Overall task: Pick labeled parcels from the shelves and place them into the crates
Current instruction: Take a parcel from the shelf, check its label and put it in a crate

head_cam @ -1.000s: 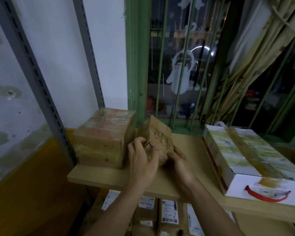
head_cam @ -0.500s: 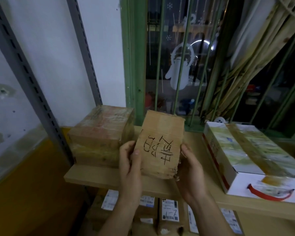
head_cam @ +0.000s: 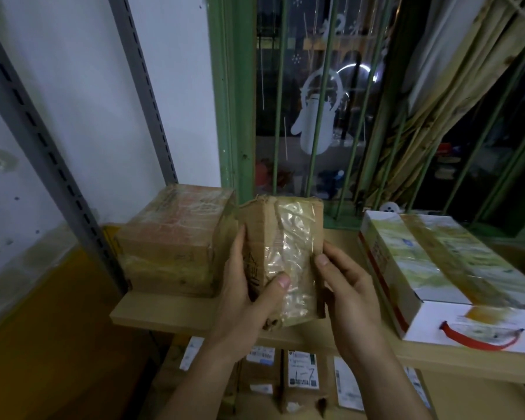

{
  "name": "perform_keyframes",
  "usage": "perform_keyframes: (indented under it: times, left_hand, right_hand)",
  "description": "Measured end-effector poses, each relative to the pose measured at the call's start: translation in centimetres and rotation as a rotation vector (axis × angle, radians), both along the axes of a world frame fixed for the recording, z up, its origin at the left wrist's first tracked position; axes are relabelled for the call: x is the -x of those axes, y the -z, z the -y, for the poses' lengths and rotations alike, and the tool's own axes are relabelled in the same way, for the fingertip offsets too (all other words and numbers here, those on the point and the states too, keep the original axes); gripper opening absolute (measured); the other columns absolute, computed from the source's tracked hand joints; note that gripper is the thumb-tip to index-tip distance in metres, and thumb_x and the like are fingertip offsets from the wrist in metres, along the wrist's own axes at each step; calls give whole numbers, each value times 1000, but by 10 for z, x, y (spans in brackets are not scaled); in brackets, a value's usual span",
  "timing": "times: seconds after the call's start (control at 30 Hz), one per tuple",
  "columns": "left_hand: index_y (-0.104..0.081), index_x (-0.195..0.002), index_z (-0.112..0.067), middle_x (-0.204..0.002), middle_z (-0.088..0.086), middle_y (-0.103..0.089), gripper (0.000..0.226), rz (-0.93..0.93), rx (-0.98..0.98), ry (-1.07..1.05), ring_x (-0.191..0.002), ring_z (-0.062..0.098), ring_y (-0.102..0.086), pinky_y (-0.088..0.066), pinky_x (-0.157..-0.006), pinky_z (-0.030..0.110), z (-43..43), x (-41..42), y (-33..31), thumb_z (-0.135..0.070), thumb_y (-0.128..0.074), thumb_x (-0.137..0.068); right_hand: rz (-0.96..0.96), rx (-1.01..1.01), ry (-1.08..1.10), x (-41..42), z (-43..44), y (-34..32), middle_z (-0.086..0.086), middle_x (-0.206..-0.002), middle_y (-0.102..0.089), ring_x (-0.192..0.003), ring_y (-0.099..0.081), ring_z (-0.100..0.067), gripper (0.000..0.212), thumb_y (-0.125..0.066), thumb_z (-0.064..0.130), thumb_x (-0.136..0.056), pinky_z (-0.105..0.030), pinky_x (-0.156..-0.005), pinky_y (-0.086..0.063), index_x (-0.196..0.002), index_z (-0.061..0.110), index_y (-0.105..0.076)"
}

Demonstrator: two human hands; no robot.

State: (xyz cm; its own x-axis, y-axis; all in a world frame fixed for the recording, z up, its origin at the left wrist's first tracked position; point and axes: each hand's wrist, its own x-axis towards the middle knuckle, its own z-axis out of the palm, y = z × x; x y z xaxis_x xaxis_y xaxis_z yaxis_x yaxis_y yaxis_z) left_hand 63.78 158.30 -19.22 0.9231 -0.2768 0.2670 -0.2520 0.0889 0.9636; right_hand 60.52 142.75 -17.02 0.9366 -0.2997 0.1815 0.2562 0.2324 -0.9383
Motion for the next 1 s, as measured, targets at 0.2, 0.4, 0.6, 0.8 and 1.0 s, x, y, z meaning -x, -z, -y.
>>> perform_keyframes:
  times: [0.2,0.4,0.6,0.8,1.0]
  left_hand:
    - [-55,-140,-34,-129,-2,-70,77,-305,276,150,-118,19,-67,-53,-101,50,0,-1,-6,-61,-72,-70]
    - [-33,-152,-45,-133,-25,-62,54,103,30,-162,-123,-2,-59,-53,-101,28,1,-7,-14,-17,-45,-107]
    - [-55,-137,-50,-128,-17,-68,48,-123,113,-126,-119,8,-65,-56,-97,43,1,-9,-9,-56,-54,-89]
    - [-47,-147,-42,-132,-11,-68,61,-113,105,-7,-117,14,-68,-55,-99,50,6,1,-11,-44,-65,-89]
    - [-50,-145,-45,-133,-7,-67,63,-160,155,-87,-120,18,-67,-52,-102,54,19,11,-5,-54,-68,-85]
  right_hand:
    - [-107,-58,-168,-2,4,12,5,-139,-64,-128,-60,-18,62,-62,50,-94,-51,-107,-46,-151,37,-42]
    - [-62,20,117,5,15,5,10,-104,-78,-94,-74,-8,36,-70,11,-89,-18,-62,-54,-119,29,-63]
    - [-8,209,152,20,21,-5,18,-110,-75,-106,-69,0,45,-56,-2,-98,-17,-88,-56,-111,38,-69]
    - [-21,184,168,27,26,-2,17,-113,-75,-111,-69,-5,42,-56,-2,-98,-29,-95,-57,-115,34,-70]
    - [1,193,102,28,40,-1,15,-118,-74,-116,-67,-8,42,-58,-1,-98,-42,-103,-54,-118,35,-69]
